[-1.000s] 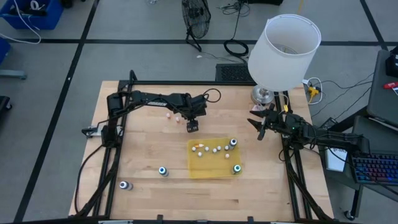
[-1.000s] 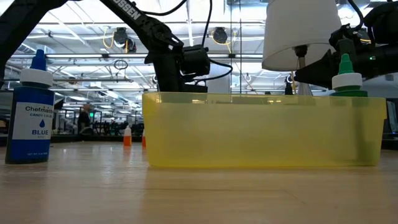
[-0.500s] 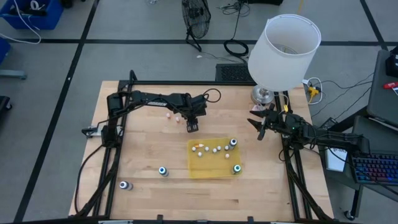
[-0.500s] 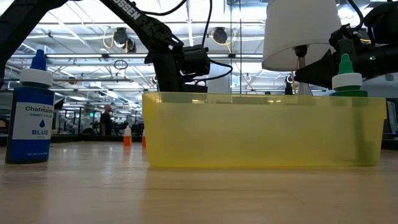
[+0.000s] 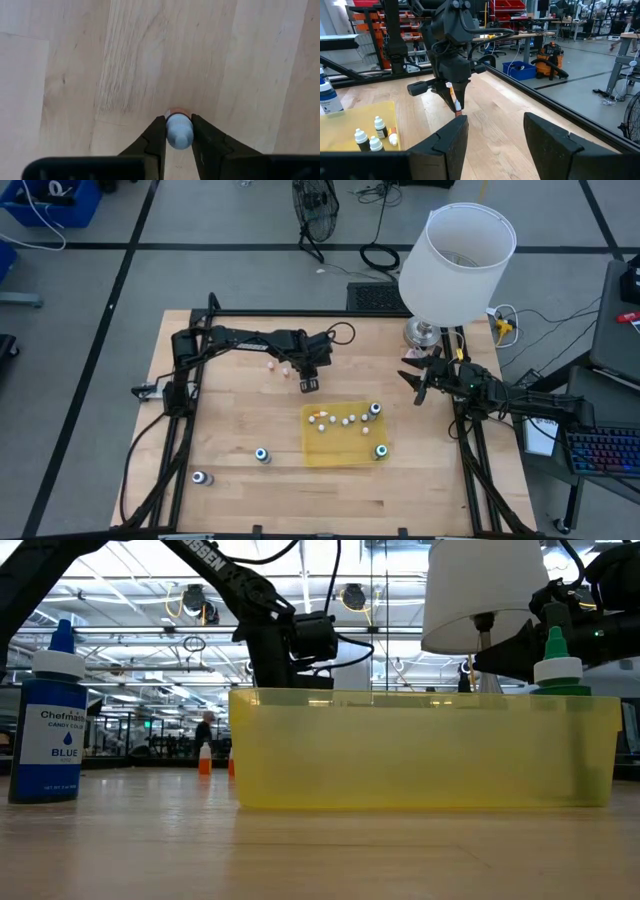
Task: Pick & Place food coloring
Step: Put the small red food coloring bottle into the yellow bin, then put the left small orange food coloring bottle into the yellow bin
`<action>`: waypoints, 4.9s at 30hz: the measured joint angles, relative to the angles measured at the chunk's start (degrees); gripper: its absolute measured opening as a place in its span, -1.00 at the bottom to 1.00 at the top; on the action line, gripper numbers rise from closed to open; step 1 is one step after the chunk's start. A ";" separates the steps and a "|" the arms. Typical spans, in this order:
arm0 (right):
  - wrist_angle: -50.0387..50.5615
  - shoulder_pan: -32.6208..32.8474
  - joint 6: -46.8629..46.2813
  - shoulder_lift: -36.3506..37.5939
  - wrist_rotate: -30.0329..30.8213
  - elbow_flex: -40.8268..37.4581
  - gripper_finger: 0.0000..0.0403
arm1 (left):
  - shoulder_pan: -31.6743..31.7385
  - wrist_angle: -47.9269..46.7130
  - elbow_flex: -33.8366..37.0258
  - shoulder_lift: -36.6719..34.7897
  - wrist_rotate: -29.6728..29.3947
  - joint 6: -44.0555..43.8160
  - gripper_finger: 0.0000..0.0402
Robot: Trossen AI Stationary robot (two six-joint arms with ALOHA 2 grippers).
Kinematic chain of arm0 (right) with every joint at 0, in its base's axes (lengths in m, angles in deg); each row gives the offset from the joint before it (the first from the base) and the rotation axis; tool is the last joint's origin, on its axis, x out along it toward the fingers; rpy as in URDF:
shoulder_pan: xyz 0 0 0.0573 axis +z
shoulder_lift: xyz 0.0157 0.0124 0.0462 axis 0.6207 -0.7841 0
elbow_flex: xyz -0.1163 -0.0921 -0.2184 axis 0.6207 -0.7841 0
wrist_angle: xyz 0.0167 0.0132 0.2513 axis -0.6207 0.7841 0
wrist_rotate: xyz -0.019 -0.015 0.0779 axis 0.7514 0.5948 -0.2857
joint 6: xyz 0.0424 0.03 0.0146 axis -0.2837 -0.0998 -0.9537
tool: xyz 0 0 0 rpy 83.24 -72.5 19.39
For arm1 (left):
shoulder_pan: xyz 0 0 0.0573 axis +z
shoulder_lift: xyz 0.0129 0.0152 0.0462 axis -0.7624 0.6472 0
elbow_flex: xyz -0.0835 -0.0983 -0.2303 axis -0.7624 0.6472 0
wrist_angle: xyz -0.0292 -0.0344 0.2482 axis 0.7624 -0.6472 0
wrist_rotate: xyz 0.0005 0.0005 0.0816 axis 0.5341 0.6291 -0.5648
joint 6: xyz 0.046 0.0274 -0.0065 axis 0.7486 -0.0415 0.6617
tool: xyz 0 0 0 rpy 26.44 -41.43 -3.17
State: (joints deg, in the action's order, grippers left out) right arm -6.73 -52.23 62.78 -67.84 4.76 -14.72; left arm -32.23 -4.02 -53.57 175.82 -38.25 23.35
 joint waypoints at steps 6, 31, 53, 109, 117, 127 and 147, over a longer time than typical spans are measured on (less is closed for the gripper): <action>-0.02 0.00 -0.02 0.01 0.00 0.00 -0.10 | -2.62 -6.12 -1.86 -3.77 -4.33 0.25 -0.64; -0.02 0.00 -0.02 0.02 0.02 0.00 -0.10 | -31.92 -11.41 -10.51 -2.91 -6.39 -12.45 -0.62; -0.02 -0.01 -0.02 -0.02 0.00 -0.01 -0.10 | -30.48 -11.68 -10.23 5.31 2.22 -16.14 -0.58; 0.02 -0.02 -0.02 -0.04 0.02 -0.02 -0.10 | 10.99 -12.23 19.03 -21.44 -5.50 -19.25 0.23; 0.00 -0.01 -0.01 -0.04 0.00 0.00 -0.10 | 11.30 -8.09 21.65 -21.40 -2.50 -18.18 0.25; -0.02 0.00 -0.02 -0.02 0.00 -0.02 -0.10 | 10.11 -7.47 21.73 -21.40 -1.46 -19.37 0.25; -0.02 0.00 -0.02 -0.04 0.00 -0.02 -0.10 | 7.03 -5.34 21.73 -16.59 -3.48 -19.93 0.25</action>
State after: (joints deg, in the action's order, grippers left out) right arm -6.75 -52.23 62.76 -67.88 4.76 -14.74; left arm -25.20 -9.36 -31.84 159.23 -41.73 3.42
